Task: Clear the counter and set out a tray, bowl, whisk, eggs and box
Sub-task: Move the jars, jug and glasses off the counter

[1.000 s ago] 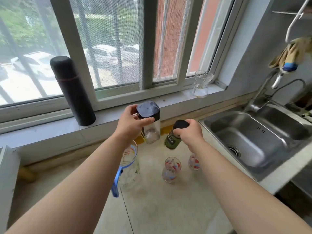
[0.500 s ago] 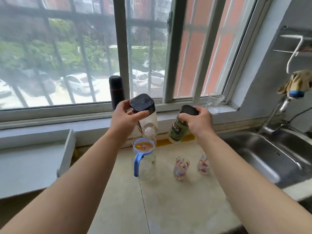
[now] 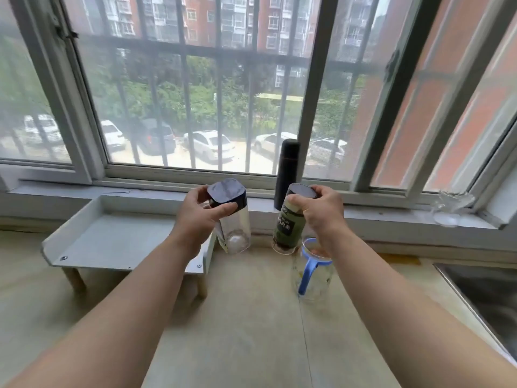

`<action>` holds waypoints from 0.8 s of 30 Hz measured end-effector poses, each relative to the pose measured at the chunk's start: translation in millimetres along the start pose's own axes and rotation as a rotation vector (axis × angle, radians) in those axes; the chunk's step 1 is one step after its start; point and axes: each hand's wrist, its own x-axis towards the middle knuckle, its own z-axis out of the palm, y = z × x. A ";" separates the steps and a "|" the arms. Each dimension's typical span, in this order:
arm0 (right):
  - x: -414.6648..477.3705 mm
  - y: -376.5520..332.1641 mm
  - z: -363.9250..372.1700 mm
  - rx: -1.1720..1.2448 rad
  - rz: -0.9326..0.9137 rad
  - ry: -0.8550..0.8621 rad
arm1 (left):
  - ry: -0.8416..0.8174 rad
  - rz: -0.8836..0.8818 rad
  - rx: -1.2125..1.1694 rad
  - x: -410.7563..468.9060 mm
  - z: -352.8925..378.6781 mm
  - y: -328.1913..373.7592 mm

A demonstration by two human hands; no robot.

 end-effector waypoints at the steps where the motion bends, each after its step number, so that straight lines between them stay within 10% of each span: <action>1: 0.2 -3.6 18.7 0.006 -0.010 -0.024 | 0.021 -0.003 0.003 3.5 -19.8 -1.1; 24: 21.8 9.0 394.8 0.059 0.126 -0.280 | 0.163 -0.175 0.090 127.1 -336.4 -37.8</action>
